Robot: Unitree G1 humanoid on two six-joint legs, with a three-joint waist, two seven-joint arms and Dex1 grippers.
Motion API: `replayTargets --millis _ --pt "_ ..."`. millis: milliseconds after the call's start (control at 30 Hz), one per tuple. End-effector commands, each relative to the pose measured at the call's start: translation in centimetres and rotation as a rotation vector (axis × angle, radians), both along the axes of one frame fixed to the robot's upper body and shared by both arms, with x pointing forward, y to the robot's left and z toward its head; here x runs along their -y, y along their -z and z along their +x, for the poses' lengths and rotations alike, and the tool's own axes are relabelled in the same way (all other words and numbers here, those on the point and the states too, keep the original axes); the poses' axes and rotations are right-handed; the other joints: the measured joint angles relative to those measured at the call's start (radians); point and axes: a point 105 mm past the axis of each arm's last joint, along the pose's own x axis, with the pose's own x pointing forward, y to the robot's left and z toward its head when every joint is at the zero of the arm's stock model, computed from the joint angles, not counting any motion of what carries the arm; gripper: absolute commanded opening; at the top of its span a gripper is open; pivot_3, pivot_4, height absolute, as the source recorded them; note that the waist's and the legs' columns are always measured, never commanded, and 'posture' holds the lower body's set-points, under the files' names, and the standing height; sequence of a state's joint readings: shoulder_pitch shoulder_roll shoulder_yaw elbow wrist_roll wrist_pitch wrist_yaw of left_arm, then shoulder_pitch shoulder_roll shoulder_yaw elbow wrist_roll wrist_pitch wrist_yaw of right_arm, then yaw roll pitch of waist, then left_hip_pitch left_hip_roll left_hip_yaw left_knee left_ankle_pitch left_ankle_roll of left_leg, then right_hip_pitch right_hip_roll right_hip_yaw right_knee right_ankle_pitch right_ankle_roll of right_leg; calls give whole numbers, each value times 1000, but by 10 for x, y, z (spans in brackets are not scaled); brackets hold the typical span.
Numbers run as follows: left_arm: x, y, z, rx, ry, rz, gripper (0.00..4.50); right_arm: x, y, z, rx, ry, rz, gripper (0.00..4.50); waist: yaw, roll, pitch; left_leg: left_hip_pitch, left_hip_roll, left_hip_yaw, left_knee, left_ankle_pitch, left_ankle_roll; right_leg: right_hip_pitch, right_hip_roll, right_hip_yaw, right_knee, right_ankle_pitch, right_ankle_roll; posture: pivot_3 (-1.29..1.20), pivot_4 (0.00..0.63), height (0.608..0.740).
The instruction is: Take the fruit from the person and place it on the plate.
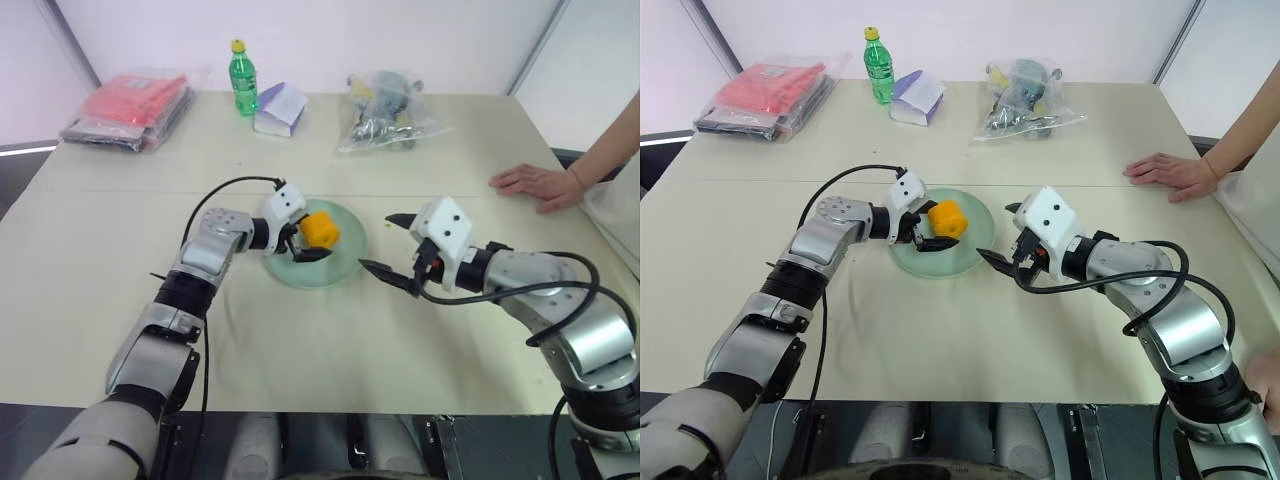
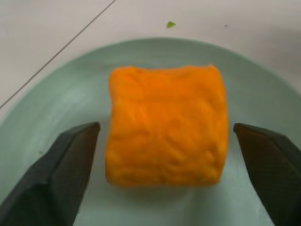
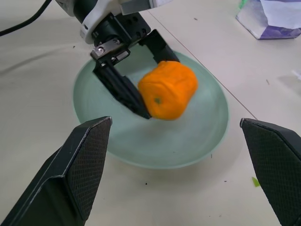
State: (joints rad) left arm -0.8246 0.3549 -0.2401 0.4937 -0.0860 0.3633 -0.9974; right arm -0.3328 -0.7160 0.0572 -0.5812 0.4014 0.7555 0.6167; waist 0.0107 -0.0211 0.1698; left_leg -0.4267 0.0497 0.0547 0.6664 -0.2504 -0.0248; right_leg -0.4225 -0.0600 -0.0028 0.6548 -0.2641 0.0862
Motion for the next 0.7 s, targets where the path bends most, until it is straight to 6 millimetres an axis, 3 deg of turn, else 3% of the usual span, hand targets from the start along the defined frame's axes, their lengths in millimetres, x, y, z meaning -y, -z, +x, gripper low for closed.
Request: replayTargets --millis 33,233,400,567,700 --pt "-1 -34 2 77 -7 -71 4489 0 -8 0 38 -12 7 4500 0 0 0 0 0 0 0 0 0 0 0 0 0 0 0 0 150 731" --pt "-13 -68 -10 118 -37 -143 4489 5 -7 3 34 -12 -6 4500 -2 0 0 0 0 0 0 0 0 0 0 0 0 0 0 0 150 731" --pt "-49 -97 -41 158 -89 -163 4489 12 -7 6 22 -23 -16 4500 -10 0 0 0 1 -1 0 0 0 0 0 0 0 0 0 0 150 731" --pt "-84 -105 -74 199 -189 -108 4489 27 -13 8 10 -44 -34 4500 -20 0 0 0 1 -2 -1 0 0 0 0 0 0 0 0 0 150 731" --pt "-98 -109 -94 206 -242 -94 4489 40 -19 10 5 -47 -46 4500 -17 0 0 0 0 -2 -1 0 0 0 -1 0 0 0 0 0 150 731"
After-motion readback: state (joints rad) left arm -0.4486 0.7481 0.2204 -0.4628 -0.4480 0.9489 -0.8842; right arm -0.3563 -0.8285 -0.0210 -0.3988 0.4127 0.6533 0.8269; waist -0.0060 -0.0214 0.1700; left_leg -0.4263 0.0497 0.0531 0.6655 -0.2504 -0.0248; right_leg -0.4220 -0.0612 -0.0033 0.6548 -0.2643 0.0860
